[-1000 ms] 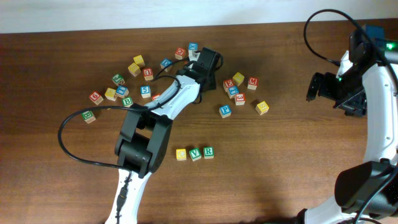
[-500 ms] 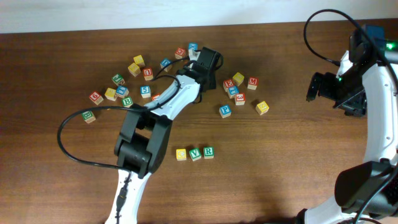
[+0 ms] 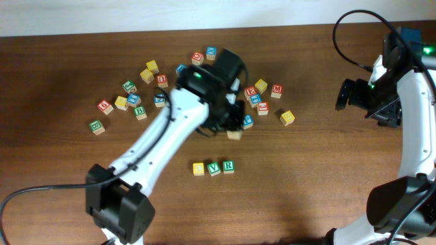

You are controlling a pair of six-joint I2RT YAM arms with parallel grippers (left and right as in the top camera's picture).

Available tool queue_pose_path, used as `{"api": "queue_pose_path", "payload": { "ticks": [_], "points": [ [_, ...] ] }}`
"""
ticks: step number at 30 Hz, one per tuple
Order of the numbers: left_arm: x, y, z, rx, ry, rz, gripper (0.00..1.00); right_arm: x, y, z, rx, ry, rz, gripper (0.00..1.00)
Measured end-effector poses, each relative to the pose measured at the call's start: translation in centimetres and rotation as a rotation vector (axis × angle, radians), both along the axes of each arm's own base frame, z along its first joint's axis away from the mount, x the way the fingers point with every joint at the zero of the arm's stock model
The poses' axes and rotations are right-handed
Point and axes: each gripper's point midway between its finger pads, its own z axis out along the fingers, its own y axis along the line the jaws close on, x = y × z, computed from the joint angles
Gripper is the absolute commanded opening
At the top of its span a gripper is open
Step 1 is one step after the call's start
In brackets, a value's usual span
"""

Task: Spell out CVPR
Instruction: 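Carry the red A block and place it right of the R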

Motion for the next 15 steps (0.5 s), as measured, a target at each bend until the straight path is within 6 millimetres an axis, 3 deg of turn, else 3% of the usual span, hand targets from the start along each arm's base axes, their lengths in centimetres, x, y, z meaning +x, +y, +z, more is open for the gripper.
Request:
{"api": "queue_pose_path", "payload": {
  "ticks": [1,4,6,10,12,15],
  "points": [
    [-1.9,-1.2,-0.3,0.038,-0.001,-0.064,0.27,0.0,0.0,0.0,0.0,0.0,0.0,0.98],
    [-4.8,-3.6,-1.5,0.101,-0.029,-0.129,0.27,0.0,0.0,0.0,0.0,-0.001,0.0,0.98],
    [-6.3,-3.4,-4.8,0.167,-0.006,-0.09,0.27,0.0,0.0,0.0,0.0,0.0,-0.001,0.98],
    [-5.5,-3.7,-11.7,0.114,-0.054,0.028,0.27,0.0,0.0,0.0,0.0,0.002,-0.001,0.98],
    [-5.6,-3.6,-13.5,0.097,-0.056,0.061,0.27,0.0,0.0,0.0,0.0,0.0,0.0,0.98],
    [-4.3,-4.4,-13.8,0.049,-0.116,0.087,0.3,0.0,0.0,0.0,0.0,0.0,0.0,0.98]
  ]
}}
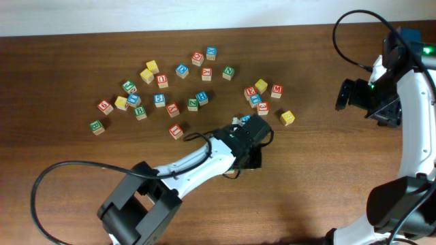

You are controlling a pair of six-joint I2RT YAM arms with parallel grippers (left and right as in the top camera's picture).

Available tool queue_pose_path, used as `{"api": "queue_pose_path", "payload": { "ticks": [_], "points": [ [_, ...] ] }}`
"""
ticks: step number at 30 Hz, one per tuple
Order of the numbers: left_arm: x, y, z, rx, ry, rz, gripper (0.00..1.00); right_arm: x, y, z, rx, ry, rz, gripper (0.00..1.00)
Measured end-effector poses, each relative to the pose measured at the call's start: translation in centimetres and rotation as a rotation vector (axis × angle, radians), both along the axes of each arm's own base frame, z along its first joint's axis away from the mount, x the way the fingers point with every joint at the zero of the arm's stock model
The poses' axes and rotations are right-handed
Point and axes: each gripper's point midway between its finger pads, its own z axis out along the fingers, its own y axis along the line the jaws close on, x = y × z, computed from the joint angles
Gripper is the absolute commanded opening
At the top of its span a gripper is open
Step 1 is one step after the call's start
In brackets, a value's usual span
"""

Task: Spell out CVPR
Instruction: 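Carry the red A block and place it right of the R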

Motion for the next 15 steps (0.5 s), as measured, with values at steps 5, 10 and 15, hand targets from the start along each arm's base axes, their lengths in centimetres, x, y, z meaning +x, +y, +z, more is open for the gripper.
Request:
{"api": "queue_pose_path", "payload": {
  "ticks": [5,10,15],
  "points": [
    [0.6,0.1,-0.1,0.02,-0.054,0.012,0.28,0.0,0.0,0.0,0.0,-0.001,0.0,0.98],
    [-0.9,-0.6,-0.5,0.066,-0.093,-0.028,0.37,0.0,0.0,0.0,0.0,0.0,0.0,0.98],
    [0.1,0.2,-0.5,0.091,-0.121,-0.001,0.59,0.0,0.0,0.0,0.0,0.0,0.0,0.98]
  ]
}}
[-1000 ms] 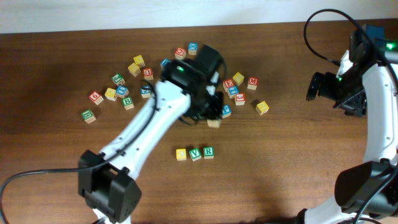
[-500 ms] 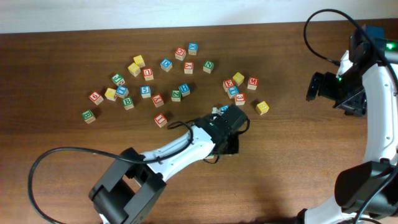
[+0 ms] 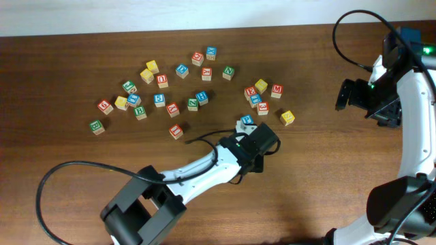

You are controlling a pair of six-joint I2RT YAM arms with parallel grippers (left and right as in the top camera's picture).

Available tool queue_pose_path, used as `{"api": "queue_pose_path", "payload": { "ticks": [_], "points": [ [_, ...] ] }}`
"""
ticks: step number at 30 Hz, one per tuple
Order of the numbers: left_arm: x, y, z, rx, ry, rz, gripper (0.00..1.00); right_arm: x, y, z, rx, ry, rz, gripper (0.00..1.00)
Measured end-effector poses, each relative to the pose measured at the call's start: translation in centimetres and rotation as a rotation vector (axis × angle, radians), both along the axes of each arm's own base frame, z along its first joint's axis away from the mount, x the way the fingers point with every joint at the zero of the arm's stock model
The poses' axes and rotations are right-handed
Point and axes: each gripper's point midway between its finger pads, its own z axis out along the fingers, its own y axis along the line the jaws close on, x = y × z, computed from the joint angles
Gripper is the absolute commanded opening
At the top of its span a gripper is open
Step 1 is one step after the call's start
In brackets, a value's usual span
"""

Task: Spell out CVPR
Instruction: 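Carry the red A block and place it right of the R, then withdraw left gripper and bring both grippers to the row's ends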

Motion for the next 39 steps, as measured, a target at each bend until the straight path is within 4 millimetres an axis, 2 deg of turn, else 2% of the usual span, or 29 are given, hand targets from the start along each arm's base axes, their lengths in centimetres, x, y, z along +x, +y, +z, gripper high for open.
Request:
{"api": "queue_pose_path", "payload": {
  "ticks": [1,3,5,6,7,8,10,11,12,13,15,16,17,18,20,21,22,23,24,25,26,27,29,31,32,33,35,39],
  "points": [
    [0.5,0.4,0.4,-0.003,-0.009,0.012,0.65,0.0,0.0,0.0,0.0,0.0,0.0,0.98],
    [1.4,0.7,2.7,-0.035,-0.054,0.011,0.73,0.0,0.0,0.0,0.0,0.0,0.0,0.98],
    [2.2,0.6,8.2,-0.133,-0.147,0.008,0.81,0.0,0.0,0.0,0.0,0.0,0.0,0.98],
    [2.8,1.4,11.3,-0.187,-0.2,0.025,0.86,0.0,0.0,0.0,0.0,0.0,0.0,0.98],
    [4.3,4.0,15.6,-0.25,-0.277,0.096,0.87,0.0,0.0,0.0,0.0,0.0,0.0,0.98],
    [4.8,6.0,16.9,-0.252,-0.283,0.134,0.9,0.0,0.0,0.0,0.0,0.0,0.0,0.98],
    [6.2,16.6,19.7,-0.189,-0.301,0.377,0.94,0.0,0.0,0.0,0.0,0.0,0.0,0.98],
    [5.2,20.4,19.1,-0.125,-0.243,0.458,0.92,0.0,0.0,0.0,0.0,0.0,0.0,0.98],
    [3.7,23.6,17.6,-0.053,-0.16,0.531,0.64,0.0,0.0,0.0,-0.001,-0.001,0.0,0.98],
    [1.9,25.8,16.2,0.014,-0.066,0.58,0.63,0.0,0.0,0.0,0.0,0.0,0.0,0.98],
    [0.0,26.9,14.7,0.079,0.04,0.597,0.55,0.0,0.0,0.0,-0.001,-0.001,0.0,0.98],
    [-0.5,27.0,14.0,0.105,0.082,0.595,0.4,0.0,0.0,0.0,0.0,-0.002,0.0,0.98],
    [-0.5,27.0,13.2,0.125,0.114,0.592,0.05,1.4,-0.2,0.2,-0.007,-0.06,0.001,0.98],
    [-0.4,27.0,12.8,0.134,0.129,0.595,0.0,1.7,0.0,0.2,0.008,-0.071,0.003,0.99],
    [-0.3,27.0,10.3,0.19,0.219,0.587,0.0,1.7,0.9,0.3,0.059,-0.077,0.01,0.98],
    [-0.2,26.8,9.3,0.203,0.256,0.574,0.0,0.7,2.4,0.2,0.133,-0.039,0.019,0.99],
    [-0.3,26.3,7.8,0.213,0.315,0.533,0.0,0.0,3.8,0.1,0.191,-0.011,0.049,0.7],
    [-0.3,26.0,7.0,0.217,0.348,0.504,0.0,-0.7,5.2,-0.4,0.232,0.021,0.089,0.58],
    [-0.6,25.4,5.7,0.215,0.408,0.442,0.0,-1.9,7.3,-1.6,0.27,0.084,0.149,0.19],
    [-0.7,25.2,5.3,0.212,0.429,0.418,0.0,-2.6,8.7,-2.7,0.28,0.118,0.194,0.04],
    [-0.9,25.0,4.9,0.209,0.449,0.387,0.0,-3.8,10.0,-4.1,0.286,0.175,0.235,0.04],
    [-1.1,24.6,4.3,0.2,0.479,0.356,0.0,-6.3,12.2,-7.0,0.292,0.285,0.304,0.04],
    [-1.2,23.8,3.7,0.163,0.505,0.324,0.0,-8.2,14.2,-10.1,0.303,0.34,0.363,0.04],
    [-0.4,23.3,2.9,0.13,0.47,0.313,0.0,-7.6,16.1,-12.2,0.311,0.289,0.371,0.04],
    [-0.7,23.0,1.8,0.109,0.474,0.309,0.0,-7.5,17.4,-14.1,0.307,0.262,0.33,0.04],
    [-1.3,22.6,1.0,0.083,0.494,0.306,0.0,-7.4,18.1,-14.9,0.307,0.248,0.318,0.04],
    [-1.5,21.9,-0.3,0.036,0.495,0.299,0.0,-7.0,19.4,-16.3,0.309,0.2,0.315,0.04],
    [-2.1,20.8,-1.7,-0.035,0.509,0.296,0.0,-6.6,21.3,-17.8,0.314,0.156,0.259,0.04]
  ]
}}
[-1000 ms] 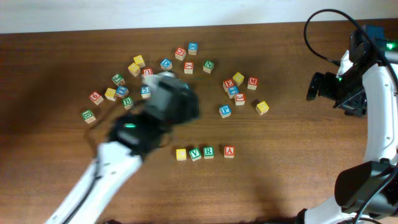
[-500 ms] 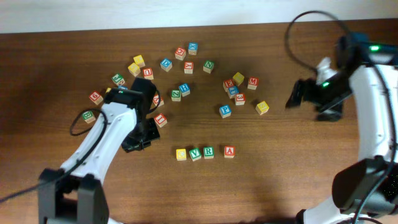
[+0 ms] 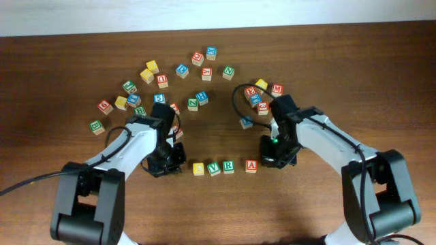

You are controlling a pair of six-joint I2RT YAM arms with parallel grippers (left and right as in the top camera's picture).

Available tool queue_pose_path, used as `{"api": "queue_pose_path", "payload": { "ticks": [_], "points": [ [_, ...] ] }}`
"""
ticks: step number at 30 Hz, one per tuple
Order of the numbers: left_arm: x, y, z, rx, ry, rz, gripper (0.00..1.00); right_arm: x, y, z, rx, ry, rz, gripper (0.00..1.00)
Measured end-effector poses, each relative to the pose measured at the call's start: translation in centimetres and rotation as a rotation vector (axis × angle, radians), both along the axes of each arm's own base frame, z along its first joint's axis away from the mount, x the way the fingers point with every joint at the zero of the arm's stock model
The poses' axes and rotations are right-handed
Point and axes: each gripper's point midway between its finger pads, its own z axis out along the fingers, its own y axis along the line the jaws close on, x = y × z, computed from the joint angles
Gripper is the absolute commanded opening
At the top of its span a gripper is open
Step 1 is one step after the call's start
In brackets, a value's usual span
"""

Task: Spell out CVPR
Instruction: 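Withdraw left gripper and bring both grippers to the row's ends, then push the row ends inward with both grippers to align the blocks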

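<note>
A short row of letter blocks lies at the front middle in the overhead view: a yellow block (image 3: 198,169), a green V block (image 3: 214,168), a green R block (image 3: 228,165), then, after a small gap, a red-lettered block (image 3: 251,165). My right gripper (image 3: 271,161) is low on the table just right of the red-lettered block. My left gripper (image 3: 167,165) is low on the table left of the yellow block. From above, the gap between either gripper's fingers is hidden.
Several loose letter blocks are scattered across the back (image 3: 182,69), from a green one at the far left (image 3: 97,126) to a red one (image 3: 277,89). A blue block (image 3: 246,122) lies beside the right arm. A red block (image 3: 178,132) peeks out beside the left arm.
The left arm was stretched over the row's right end; now its gripper is down left of the row. The right arm has come in from the far right edge. A red-lettered block has joined the row.
The row first held three blocks while the left gripper hovered over the scattered blocks at the back and the right arm stayed raised at the far right. The left gripper then twice covered the row's right end. Now a fourth, red-lettered block extends the row, a gripper at either end.
</note>
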Motion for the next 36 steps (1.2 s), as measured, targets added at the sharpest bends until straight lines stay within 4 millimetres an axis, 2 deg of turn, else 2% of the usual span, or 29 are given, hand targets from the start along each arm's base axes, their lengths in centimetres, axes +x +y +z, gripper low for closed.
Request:
{"api": "queue_pose_path", "payload": {
  "ticks": [3,7,10,15,17,20,26,36],
  "points": [
    [0.0,-0.7,-1.2,-0.038,0.023,0.008,0.0,-0.7,1.1,-0.9,0.002,-0.006,0.009,0.04],
    [0.3,-3.4,-1.3,-0.152,0.028,-0.007,0.0,-0.2,1.6,-1.1,0.011,-0.03,0.004,0.04],
    [0.3,-5.3,-1.3,-0.179,-0.002,-0.064,0.01,-0.4,3.8,-1.0,0.037,-0.06,0.054,0.04],
    [0.3,-5.6,-1.3,-0.191,-0.001,-0.065,0.04,-0.2,4.7,-1.0,0.049,-0.085,0.076,0.04],
    [0.8,-5.8,-1.3,-0.203,-0.021,-0.067,0.04,-0.3,4.8,-1.0,0.057,-0.119,0.172,0.04],
    [1.0,-6.0,-1.3,-0.21,-0.033,-0.072,0.04,-0.4,4.8,-1.0,0.064,-0.133,0.213,0.04],
    [1.2,-5.9,-1.3,-0.204,-0.042,-0.076,0.0,-0.9,5.4,-1.0,0.063,-0.117,0.21,0.05],
    [0.2,-5.3,-1.3,-0.182,-0.006,-0.104,0.0,-0.4,5.7,-1.0,0.063,-0.146,0.215,0.06]
  ]
}}
